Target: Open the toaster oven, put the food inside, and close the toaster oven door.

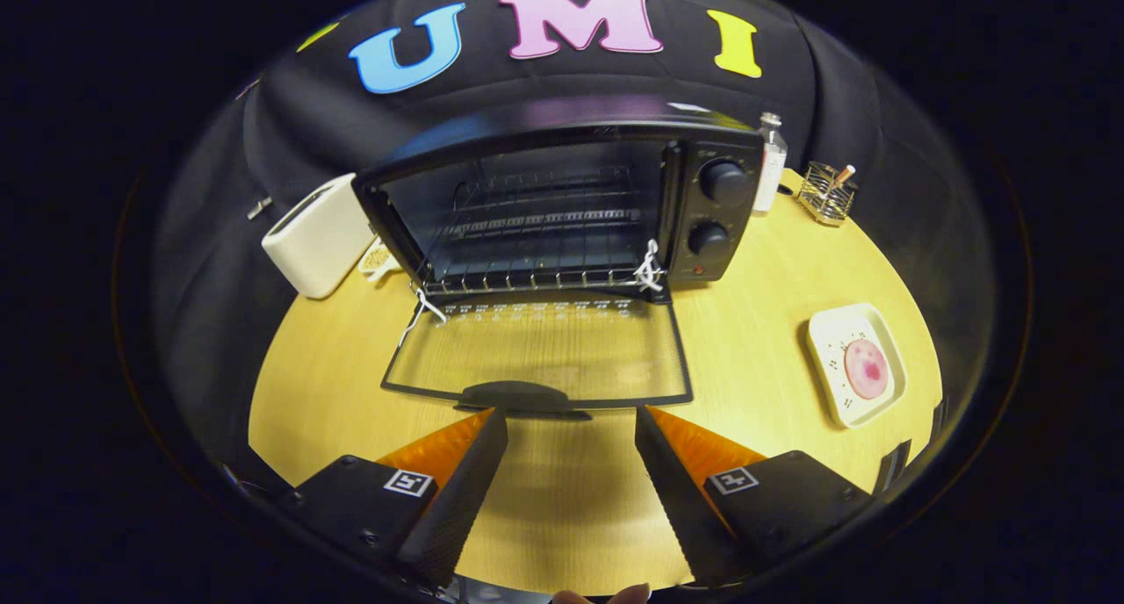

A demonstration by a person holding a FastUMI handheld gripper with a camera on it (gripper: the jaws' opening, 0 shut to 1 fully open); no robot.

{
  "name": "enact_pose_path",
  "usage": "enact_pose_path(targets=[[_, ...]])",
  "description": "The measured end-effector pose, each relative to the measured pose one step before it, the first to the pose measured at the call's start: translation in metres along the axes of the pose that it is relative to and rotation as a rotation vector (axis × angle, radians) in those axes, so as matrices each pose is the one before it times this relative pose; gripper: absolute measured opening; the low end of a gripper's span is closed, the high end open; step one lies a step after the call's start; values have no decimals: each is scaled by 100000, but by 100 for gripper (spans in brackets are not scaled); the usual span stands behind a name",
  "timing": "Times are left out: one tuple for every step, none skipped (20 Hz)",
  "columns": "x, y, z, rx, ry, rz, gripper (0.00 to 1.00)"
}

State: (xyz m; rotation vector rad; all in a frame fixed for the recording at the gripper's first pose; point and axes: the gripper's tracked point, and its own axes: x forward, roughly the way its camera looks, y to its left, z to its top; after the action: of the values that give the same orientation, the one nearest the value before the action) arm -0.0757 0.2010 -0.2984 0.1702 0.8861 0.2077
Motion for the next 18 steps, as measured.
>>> enact_pose_path(targets=[[-843,-1102,1041,555,-1964,458,98],[-755,-1179,989,-91,-1359,658,98],[-603,-1378,694,-349,-692,-268,99],[-543,-1397,740,-78,-640,298,99],[-547,-1392,550,-24,-301,293,99],[-465,-1406,506,-325,178,542,99],[-519,-1488,484,-450,-507,5,99],[-523,-1648,575,-811,-770,27,100],[-462,-1601,331,-1111,-252,197,100],[-316,-1806,375,-825,-112,-99,99],[-216,-1887,107,-654,945,-352,99],[-183,-2076,13,52,1289,-448,99],[-123,-1951,-79,528,1626,-264,99],[136,-1811,-49,706,2009,250,99],[308,-2008,-260,972,2558,-31,99],[389,-1915,-287,325,2330,-385,99],[547,-2013,-332,114,2821,-903,99],[560,-1978,-279,598,2692,-714,99]])
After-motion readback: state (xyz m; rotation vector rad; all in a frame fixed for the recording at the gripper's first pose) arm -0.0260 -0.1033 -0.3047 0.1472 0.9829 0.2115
